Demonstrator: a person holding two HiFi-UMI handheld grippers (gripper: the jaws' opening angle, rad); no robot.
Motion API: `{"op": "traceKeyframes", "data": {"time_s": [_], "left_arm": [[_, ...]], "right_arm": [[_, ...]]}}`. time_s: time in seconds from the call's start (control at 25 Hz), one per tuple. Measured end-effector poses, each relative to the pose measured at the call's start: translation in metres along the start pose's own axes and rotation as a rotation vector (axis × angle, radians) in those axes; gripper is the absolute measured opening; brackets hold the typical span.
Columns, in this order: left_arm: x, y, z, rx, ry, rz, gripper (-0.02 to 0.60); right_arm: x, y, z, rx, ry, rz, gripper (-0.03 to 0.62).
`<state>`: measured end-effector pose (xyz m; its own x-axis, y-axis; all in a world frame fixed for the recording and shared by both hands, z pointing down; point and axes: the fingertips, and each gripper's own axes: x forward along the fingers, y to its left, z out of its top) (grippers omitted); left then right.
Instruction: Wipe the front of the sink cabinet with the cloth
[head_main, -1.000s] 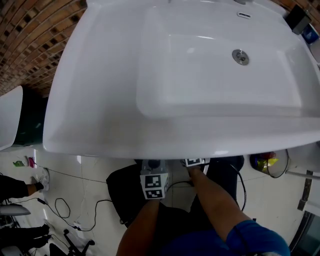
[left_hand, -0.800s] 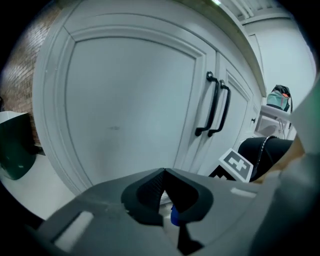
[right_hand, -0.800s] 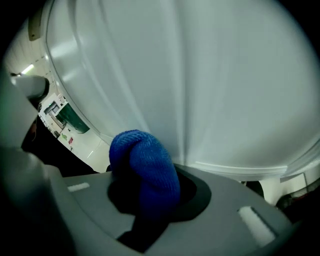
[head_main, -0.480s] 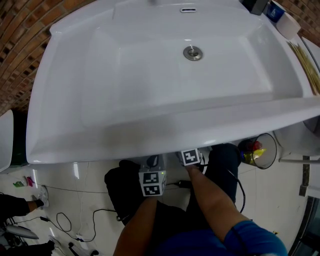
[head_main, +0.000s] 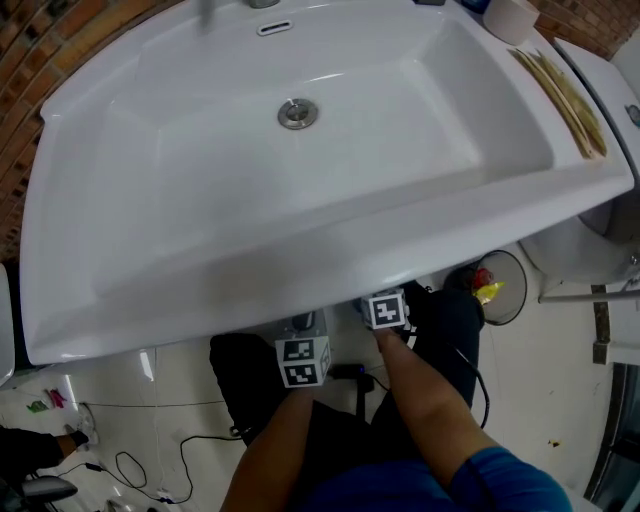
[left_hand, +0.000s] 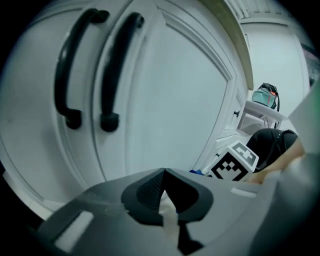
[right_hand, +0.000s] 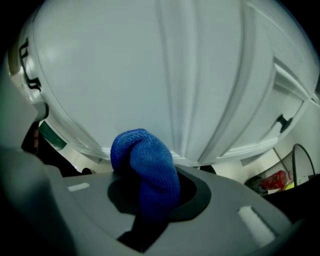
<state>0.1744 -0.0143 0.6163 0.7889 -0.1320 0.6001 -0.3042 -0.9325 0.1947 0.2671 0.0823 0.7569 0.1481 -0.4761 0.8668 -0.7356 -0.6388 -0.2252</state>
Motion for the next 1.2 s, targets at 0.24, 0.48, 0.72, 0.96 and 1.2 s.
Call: {"op": "traceKeyframes", "data": {"time_s": [0.24, 0.48, 0.72, 0.96, 1.2], "left_arm": [[0.043, -0.042, -0.010, -0.024, 0.055, -0.050, 0.000], [0.073, -0.063, -0.020, -0.044, 0.118, -0.037, 0.000], [0.080, -0.066, -0.030, -0.021, 0.146, -0.017, 0.000], [0.078, -0.083, -0.016, -0.059, 0.103, -0.094, 0.000], [0.050, -0.098, 0.015, -0.007, -0.004, -0.159, 0.000]], "right_arm": [[-0.022, -0.050, 0.009, 0.048, -0.059, -0.021, 0.080], [-0.026, -0.061, 0.009, 0.047, -0.062, -0.001, 0.080], [-0.025, -0.067, 0.010, 0.047, -0.063, 0.034, 0.080], [-0.030, -0.075, 0.006, 0.045, -0.050, 0.050, 0.080], [-0.074, -0.049, 0.008, -0.002, -0.128, 0.065, 0.080]]}}
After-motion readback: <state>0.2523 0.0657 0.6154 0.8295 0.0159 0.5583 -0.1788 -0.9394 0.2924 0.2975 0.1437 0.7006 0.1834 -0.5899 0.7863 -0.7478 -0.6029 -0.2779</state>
